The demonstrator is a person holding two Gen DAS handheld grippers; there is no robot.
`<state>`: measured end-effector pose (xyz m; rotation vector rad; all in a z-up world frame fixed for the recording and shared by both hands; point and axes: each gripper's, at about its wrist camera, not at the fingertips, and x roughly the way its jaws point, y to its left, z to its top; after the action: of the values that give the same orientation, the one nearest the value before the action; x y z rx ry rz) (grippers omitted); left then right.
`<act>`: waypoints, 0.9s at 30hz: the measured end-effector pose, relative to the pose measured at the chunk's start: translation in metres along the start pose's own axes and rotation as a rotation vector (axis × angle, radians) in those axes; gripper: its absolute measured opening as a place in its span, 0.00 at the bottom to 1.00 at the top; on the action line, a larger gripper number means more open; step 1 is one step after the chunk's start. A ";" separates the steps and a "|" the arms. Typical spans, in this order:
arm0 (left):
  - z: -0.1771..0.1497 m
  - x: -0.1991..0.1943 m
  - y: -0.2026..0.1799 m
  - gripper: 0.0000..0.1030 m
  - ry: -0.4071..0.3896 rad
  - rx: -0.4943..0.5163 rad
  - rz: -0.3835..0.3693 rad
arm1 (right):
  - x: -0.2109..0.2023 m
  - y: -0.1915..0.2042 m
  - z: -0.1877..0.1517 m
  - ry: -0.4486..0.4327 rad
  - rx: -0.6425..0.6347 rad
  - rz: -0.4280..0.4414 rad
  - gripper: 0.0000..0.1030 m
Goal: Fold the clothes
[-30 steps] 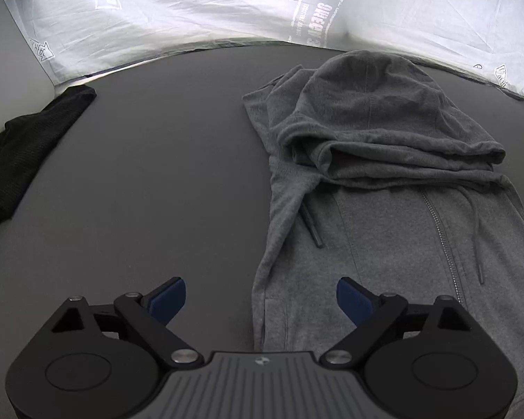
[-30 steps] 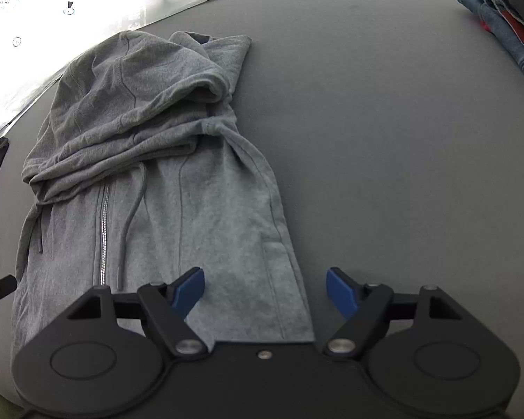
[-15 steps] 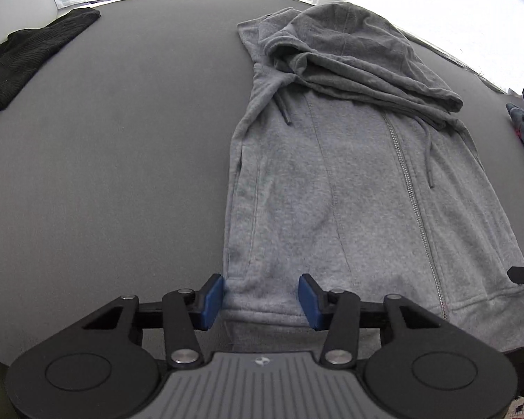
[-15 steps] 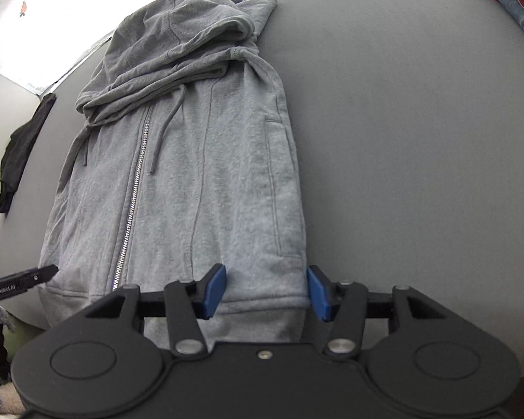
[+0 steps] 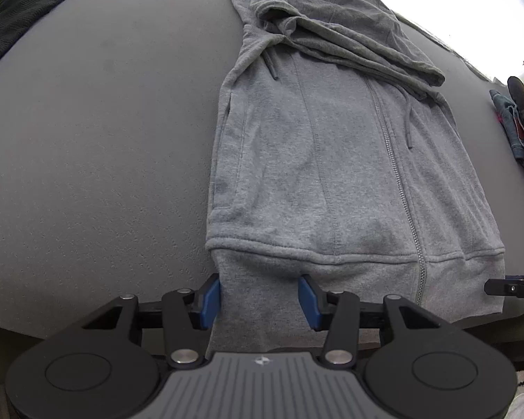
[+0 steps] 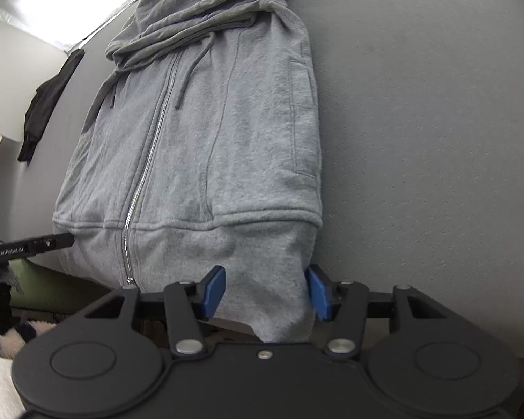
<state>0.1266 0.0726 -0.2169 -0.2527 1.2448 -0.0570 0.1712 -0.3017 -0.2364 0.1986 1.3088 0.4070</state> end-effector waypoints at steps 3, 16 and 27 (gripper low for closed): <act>-0.001 0.002 -0.003 0.45 0.020 0.022 0.021 | 0.000 0.003 -0.002 0.012 -0.019 -0.049 0.34; 0.044 -0.068 -0.006 0.04 -0.180 -0.107 -0.064 | -0.067 -0.013 0.027 -0.209 0.186 0.128 0.05; 0.113 -0.121 -0.016 0.03 -0.494 -0.293 -0.178 | -0.102 -0.015 0.090 -0.544 0.410 0.389 0.04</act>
<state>0.1957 0.0965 -0.0675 -0.5937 0.7332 0.0346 0.2399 -0.3483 -0.1274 0.8578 0.7958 0.3722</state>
